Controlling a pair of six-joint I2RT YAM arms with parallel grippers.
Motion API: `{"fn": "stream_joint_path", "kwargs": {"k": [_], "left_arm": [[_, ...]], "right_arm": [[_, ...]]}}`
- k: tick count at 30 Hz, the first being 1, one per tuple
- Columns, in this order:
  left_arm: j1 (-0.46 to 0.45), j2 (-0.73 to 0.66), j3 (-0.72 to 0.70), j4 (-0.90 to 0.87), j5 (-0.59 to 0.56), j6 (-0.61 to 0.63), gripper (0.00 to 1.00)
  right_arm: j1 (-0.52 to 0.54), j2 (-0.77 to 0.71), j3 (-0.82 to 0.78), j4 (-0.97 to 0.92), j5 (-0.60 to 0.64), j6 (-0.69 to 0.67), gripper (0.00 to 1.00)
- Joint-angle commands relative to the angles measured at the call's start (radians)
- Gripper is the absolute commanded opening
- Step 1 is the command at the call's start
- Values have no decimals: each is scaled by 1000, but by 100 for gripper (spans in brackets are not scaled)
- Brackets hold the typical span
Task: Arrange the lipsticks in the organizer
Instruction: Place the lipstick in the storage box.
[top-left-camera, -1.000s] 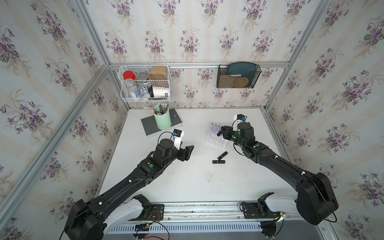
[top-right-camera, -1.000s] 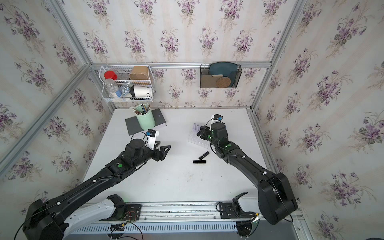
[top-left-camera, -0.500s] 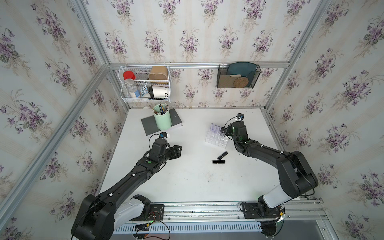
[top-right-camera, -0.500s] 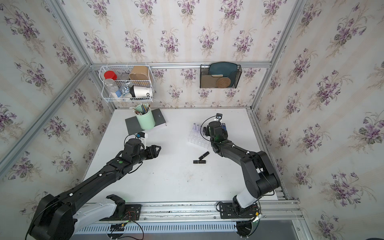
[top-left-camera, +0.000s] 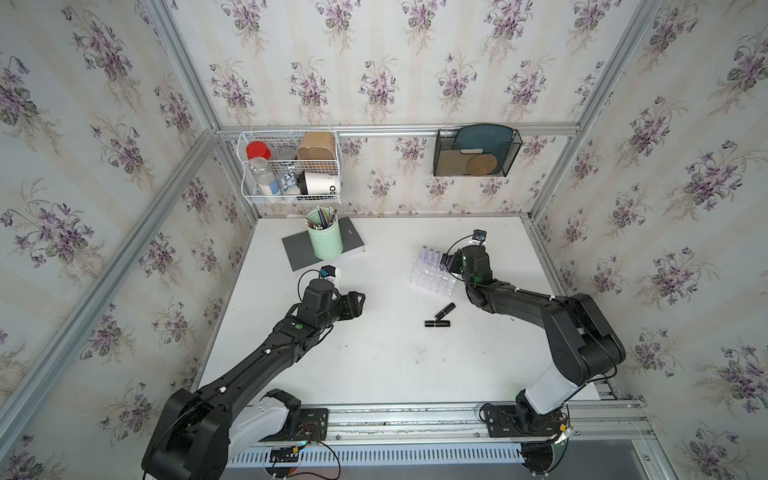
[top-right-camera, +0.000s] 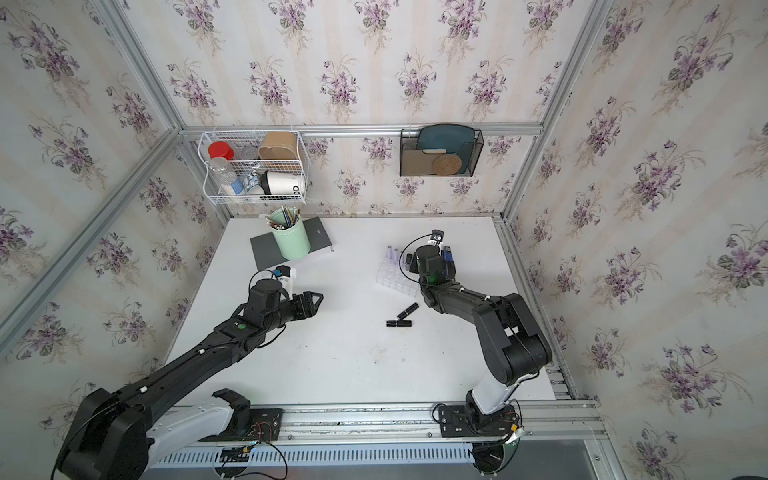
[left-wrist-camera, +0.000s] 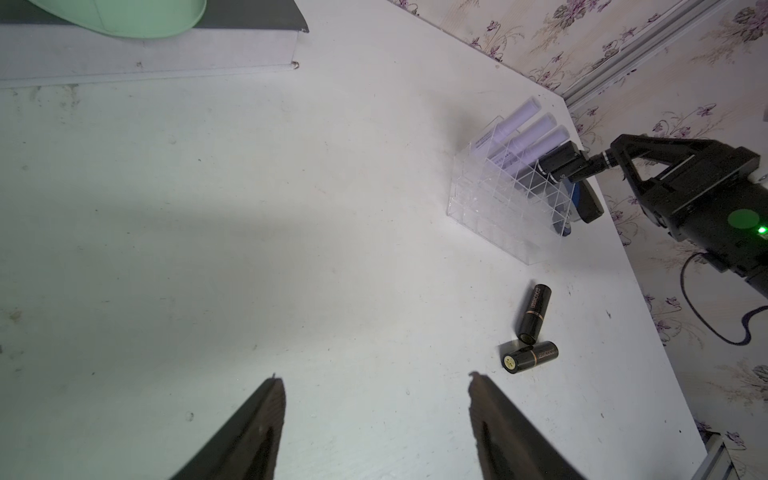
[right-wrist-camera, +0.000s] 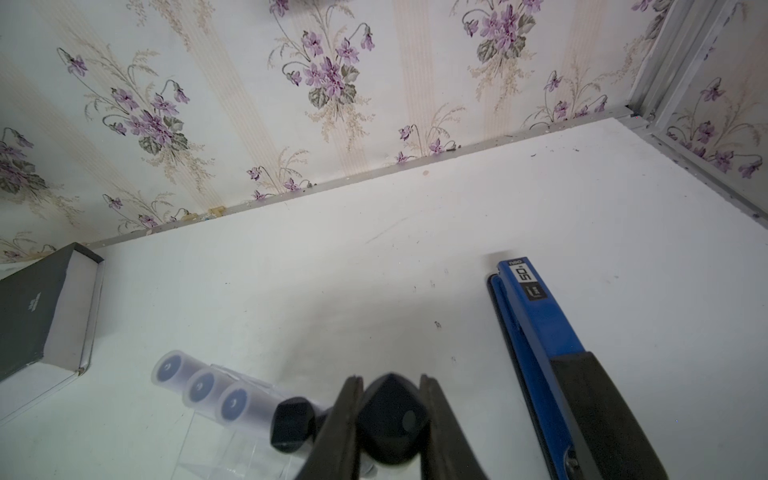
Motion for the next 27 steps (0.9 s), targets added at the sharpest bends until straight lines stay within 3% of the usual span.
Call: {"fn": "stream_joint_path", "kwargs": {"k": [1,12,27], "left_arm": [[-1,-6,5,15,17,12,73],[-1,-16,-6,33,33,6,72],[-1,-50,-18,17,29,11,71]], "right_arm": [[-3,10,-8,-14,-3,13,15],[-3,-83,-81,3,3,16,14],[-4,-7,-41,8,-8,14,14]]}}
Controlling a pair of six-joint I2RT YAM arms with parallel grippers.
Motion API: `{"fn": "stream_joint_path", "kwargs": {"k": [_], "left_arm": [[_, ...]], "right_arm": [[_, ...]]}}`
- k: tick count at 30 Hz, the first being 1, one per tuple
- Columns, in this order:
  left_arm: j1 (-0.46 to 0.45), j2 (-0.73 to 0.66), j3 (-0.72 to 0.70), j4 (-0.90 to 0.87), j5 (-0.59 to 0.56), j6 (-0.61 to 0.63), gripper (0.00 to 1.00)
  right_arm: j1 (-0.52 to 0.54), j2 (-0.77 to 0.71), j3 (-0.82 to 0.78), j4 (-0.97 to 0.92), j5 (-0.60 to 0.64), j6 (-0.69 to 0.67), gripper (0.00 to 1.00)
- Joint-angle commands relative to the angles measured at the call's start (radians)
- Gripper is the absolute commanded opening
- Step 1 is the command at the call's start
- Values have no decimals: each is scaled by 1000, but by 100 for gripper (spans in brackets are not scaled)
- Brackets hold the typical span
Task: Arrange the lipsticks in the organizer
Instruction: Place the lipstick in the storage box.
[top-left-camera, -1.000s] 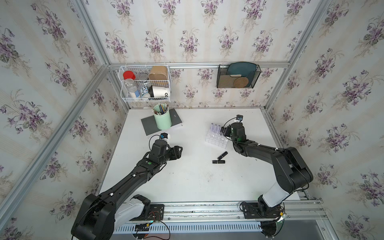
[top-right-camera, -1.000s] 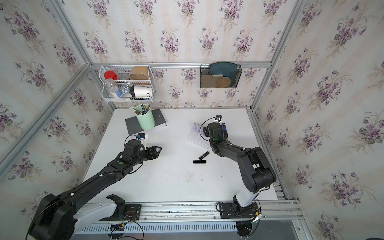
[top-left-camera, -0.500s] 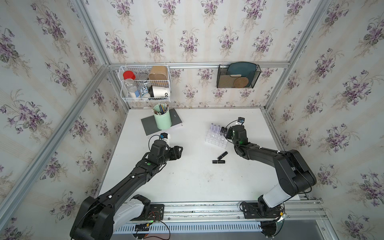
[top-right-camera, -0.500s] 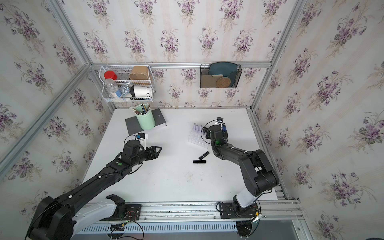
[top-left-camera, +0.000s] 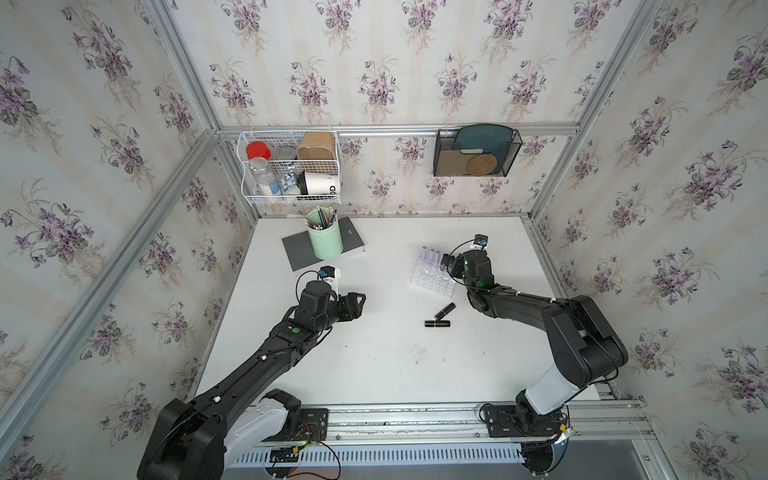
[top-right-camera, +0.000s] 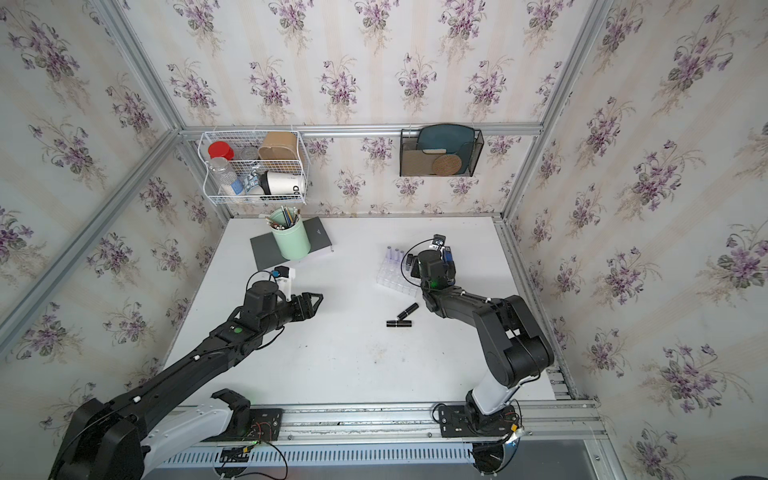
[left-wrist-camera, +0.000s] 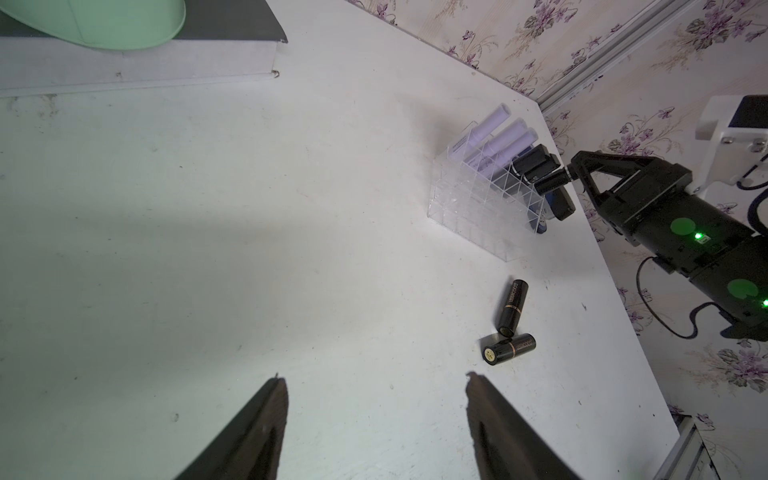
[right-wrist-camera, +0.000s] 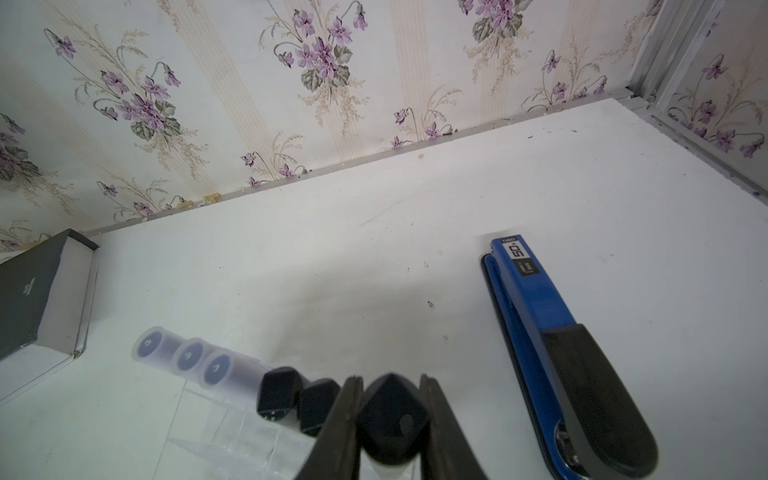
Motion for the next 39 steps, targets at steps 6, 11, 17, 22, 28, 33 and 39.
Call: {"fn": "stream_joint_path", "kwargs": {"k": [6,11,17,22,28,33,39], "left_arm": [[-1,12,1,25,8,6,71],[-1,5,-1,17,4,14,70],[-1,14,0,31,8,11,70],[-1,12,1,29,9,15,70],[-1,4,4,32,10,18,70],[-12,-15,12,31,10,59,71],[-121,48,74,6,7,199,72]], "right_arm": [[-5,29,18,-1,11,-1,14],[-6,30,33,-2,17,-15,14],[-4,56,31,-6,14,-12,16],[-5,42,18,-6,13,-7,26],[-4,-25,24,-58,-19,24,42],[-5,-107,12,-127,-30,41,45],[-7,-259,-35,-316,-108,91,46]]}}
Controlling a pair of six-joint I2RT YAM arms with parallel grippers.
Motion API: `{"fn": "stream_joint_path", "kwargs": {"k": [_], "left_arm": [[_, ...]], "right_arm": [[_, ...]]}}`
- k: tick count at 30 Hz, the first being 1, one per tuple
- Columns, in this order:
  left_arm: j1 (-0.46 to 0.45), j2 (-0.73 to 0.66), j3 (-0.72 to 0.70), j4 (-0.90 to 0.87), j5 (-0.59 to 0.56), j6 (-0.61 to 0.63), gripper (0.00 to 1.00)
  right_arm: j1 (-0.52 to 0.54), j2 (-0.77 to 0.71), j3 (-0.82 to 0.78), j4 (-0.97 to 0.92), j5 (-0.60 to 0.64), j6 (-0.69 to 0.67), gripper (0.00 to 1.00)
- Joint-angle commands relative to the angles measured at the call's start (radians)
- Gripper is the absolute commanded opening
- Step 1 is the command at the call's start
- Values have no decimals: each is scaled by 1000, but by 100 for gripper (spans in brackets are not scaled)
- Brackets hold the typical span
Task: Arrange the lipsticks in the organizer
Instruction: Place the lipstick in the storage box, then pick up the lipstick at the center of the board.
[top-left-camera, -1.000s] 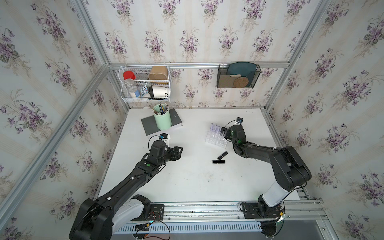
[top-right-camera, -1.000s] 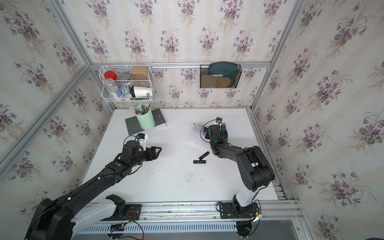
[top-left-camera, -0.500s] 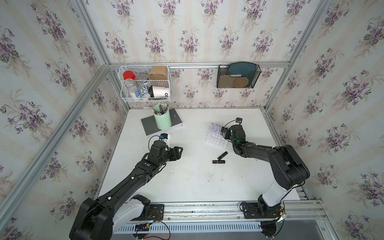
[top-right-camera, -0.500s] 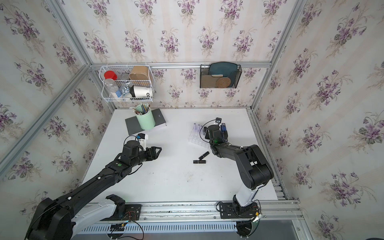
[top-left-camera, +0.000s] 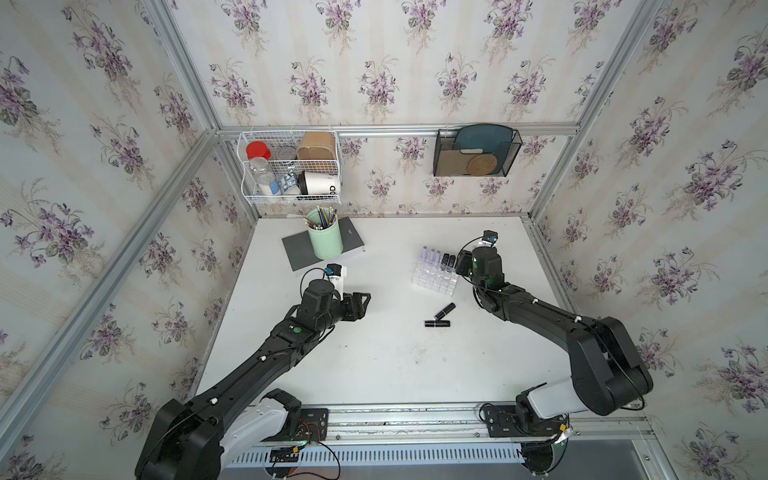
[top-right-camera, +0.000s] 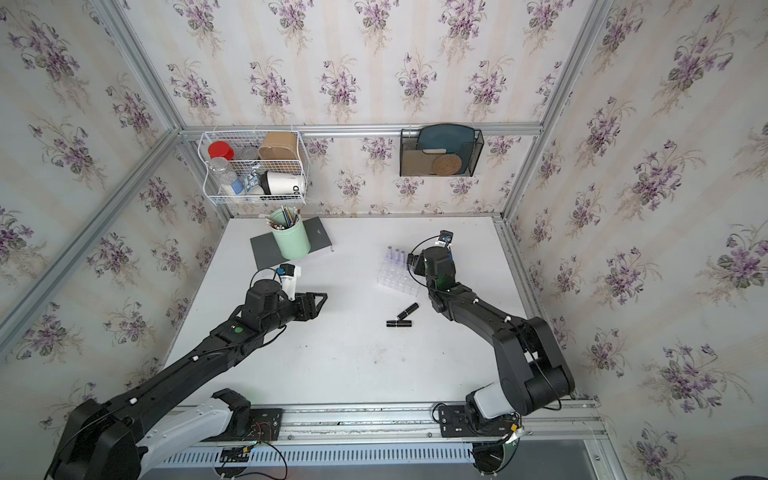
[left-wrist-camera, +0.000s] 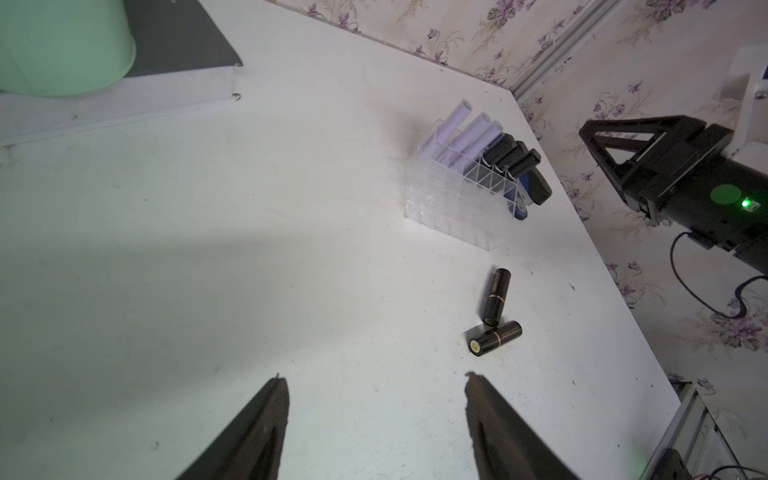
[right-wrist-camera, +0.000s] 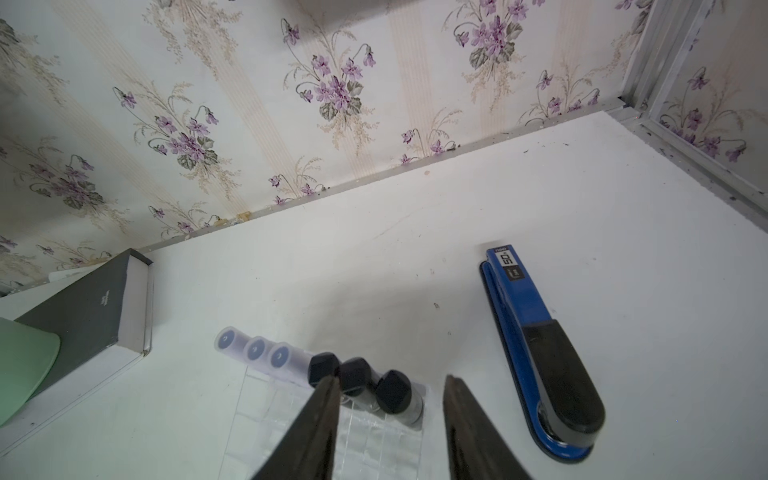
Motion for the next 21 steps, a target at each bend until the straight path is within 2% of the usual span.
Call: {"fn": "stream_joint_path", "kwargs": {"k": [1,7,11,14,17,21], "left_arm": [[-68,58,39,9,9,119,72],[-216,269,136,74,53,156,73],[-256,398,209,84,52,126,71],[-260,452,229,117,62,70,68],[-268,498,242,149,86,56,67],[-273,581,345,56,93,71,64]], "right_arm": [[1,-68,-41,-165,-95,68,46],[2,-256,-182,-287,-357,136,46],[15,-263,-186,-404,-494,91,46],[18,-239,-185,-482,-514,72,46],[18,-240,-202,-484,-521,95,46],[18,-228,-205,-488,-504,105,45]]}}
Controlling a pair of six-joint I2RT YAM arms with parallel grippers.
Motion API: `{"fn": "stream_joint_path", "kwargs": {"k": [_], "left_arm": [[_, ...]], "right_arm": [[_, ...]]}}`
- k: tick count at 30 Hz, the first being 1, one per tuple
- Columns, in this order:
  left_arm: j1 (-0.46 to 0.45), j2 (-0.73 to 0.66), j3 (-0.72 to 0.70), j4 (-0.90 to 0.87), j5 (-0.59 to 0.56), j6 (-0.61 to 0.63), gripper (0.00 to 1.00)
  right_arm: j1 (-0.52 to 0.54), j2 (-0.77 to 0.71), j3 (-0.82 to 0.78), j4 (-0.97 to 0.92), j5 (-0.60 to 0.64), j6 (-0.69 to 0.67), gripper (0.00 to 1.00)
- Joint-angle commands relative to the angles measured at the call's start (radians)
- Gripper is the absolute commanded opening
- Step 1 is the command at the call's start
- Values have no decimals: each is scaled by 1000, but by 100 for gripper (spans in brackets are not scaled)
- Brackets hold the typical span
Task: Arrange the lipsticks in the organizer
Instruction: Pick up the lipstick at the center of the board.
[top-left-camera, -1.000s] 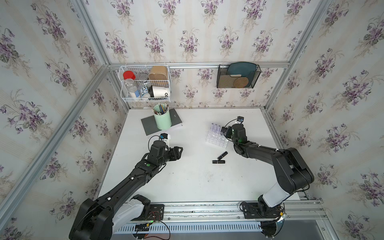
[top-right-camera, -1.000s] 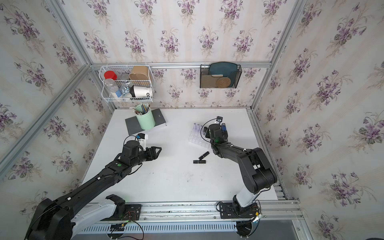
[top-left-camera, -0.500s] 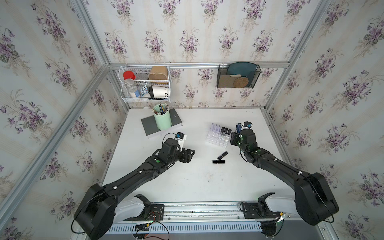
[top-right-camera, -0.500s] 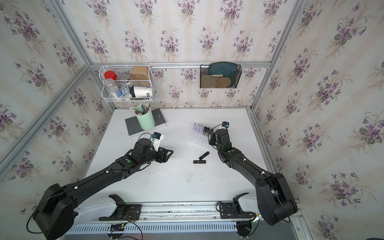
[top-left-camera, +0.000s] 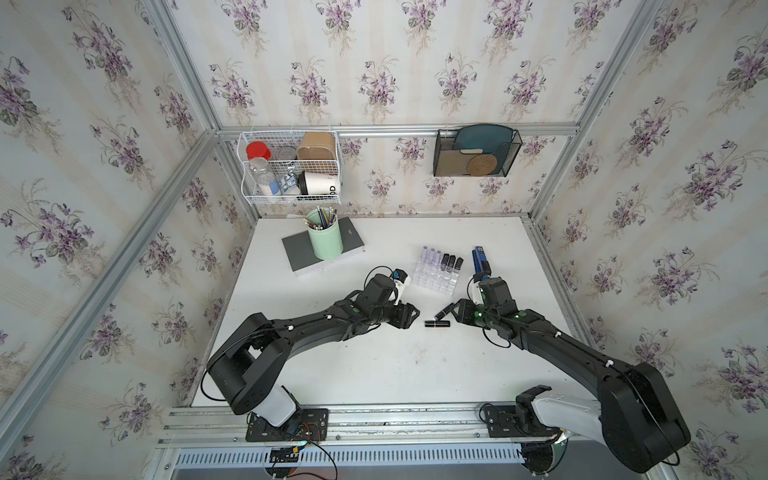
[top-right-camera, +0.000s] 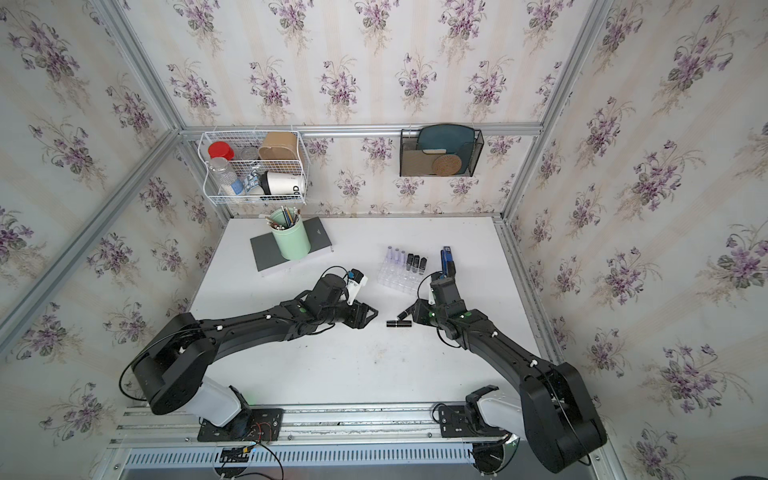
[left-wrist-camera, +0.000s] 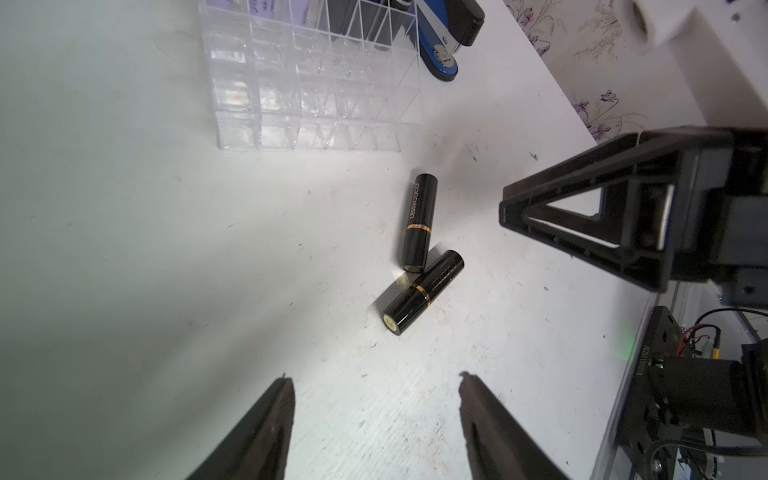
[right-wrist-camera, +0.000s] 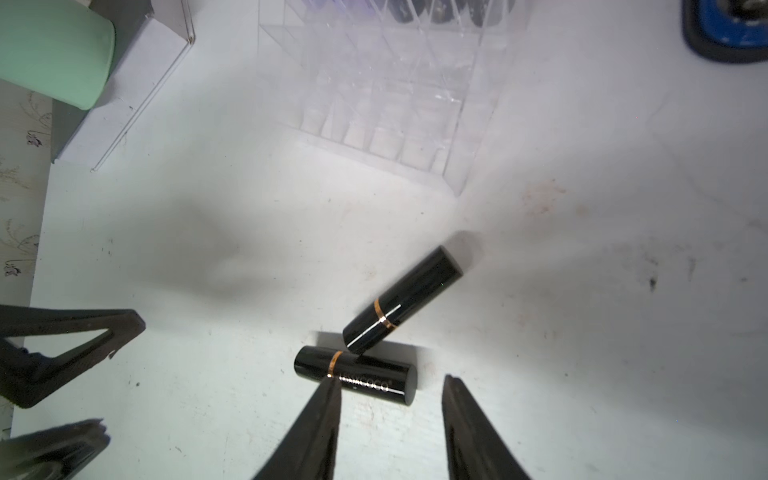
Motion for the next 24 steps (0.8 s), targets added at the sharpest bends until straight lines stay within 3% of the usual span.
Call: {"fn": "stream_joint_path", "kwargs": {"k": [1,10,24], "left_arm": [[-6,52,77,-44,9,2,64],[-99,258,346,-262,-102,88,63],[-150,493,630,-442,-216,198,60]], "right_arm": [[0,3,2,-30,7,10,45],[-28,-96,-22,-23,139,79,45],[-80,-159,-56,-10,150,81,45]]}}
